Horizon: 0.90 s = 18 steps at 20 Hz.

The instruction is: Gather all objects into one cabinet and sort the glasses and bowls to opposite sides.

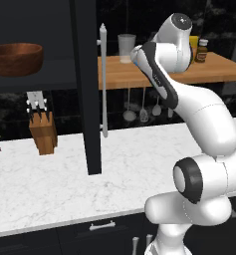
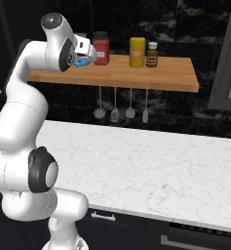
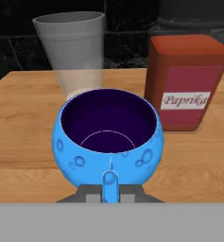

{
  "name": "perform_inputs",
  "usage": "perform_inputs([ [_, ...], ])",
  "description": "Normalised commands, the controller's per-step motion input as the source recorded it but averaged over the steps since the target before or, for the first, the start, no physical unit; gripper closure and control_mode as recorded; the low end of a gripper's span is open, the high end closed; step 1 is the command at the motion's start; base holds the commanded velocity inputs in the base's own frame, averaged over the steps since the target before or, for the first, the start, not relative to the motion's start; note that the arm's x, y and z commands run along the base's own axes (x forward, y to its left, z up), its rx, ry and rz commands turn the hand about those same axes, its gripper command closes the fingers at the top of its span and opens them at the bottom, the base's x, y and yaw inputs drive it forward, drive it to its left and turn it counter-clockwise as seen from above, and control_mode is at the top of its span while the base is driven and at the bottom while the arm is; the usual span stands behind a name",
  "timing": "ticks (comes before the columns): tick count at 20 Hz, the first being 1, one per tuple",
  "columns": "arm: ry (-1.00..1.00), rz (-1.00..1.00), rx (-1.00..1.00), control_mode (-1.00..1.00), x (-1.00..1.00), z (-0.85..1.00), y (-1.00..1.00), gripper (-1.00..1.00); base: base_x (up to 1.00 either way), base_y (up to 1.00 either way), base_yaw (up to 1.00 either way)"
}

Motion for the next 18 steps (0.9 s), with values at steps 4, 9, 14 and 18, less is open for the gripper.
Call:
perform_inputs([
  [4,-0.21,0.0,-0.01,-1.0,-0.82,0.04,0.0,1.0,0.0,0.0,0.0],
  [9,-0.11,0.0,0.0,-1.0,-0.98,0.0,0.0,1.0,0.0,0.0,0.0],
  [14,0.0,0.0,0.01,-1.0,-0.99,0.25,0.0,1.0,0.0,0.0,0.0],
  [18,0.0,0.0,0.0,-1.0,-1.0,0.1,-0.01,1.0,0.0,0.0,0.0],
])
